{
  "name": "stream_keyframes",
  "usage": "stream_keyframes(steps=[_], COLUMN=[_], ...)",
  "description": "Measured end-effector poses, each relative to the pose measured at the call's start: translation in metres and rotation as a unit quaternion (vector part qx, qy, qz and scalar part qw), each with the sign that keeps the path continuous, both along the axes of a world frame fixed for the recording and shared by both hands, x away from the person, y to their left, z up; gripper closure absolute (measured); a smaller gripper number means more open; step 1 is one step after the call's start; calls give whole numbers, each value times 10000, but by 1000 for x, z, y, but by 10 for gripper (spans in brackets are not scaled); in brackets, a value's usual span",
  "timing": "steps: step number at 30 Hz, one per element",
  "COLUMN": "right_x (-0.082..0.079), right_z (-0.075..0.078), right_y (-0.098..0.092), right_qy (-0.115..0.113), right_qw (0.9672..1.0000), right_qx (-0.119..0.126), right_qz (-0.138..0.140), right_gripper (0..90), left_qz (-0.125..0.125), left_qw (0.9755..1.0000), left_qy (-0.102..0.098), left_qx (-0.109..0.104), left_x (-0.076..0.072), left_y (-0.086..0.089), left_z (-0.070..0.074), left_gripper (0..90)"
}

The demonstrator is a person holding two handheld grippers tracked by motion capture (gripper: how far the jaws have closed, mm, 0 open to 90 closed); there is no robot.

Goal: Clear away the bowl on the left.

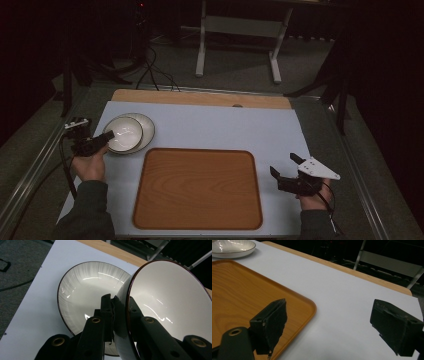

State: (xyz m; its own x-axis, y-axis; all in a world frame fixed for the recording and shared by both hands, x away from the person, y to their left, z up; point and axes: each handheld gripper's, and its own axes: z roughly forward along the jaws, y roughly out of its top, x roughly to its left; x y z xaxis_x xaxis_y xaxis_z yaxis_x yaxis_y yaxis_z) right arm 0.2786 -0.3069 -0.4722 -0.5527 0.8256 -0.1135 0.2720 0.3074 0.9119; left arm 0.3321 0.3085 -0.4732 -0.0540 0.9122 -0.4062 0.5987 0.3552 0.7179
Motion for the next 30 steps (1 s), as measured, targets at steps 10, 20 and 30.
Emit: stream_keyframes(steps=[10, 20, 30], right_x=[0, 0, -1], right_z=[0, 0, 1], right_y=[0, 0, 0], right_qy=[-6, -23, -30], right_qw=[10000, 10000, 10000], right_qx=[4, 0, 8], right_qz=[1, 15, 29], right_gripper=[135, 135, 135], left_qz=[-226, -453, -630], left_qw=[9996, 9982, 9968], left_qy=[-149, -333, -460], left_qx=[-112, -213, -188], left_x=[-12, -28, -42], left_y=[-6, -13, -21], left_z=[3, 5, 12], left_gripper=[820, 819, 819])
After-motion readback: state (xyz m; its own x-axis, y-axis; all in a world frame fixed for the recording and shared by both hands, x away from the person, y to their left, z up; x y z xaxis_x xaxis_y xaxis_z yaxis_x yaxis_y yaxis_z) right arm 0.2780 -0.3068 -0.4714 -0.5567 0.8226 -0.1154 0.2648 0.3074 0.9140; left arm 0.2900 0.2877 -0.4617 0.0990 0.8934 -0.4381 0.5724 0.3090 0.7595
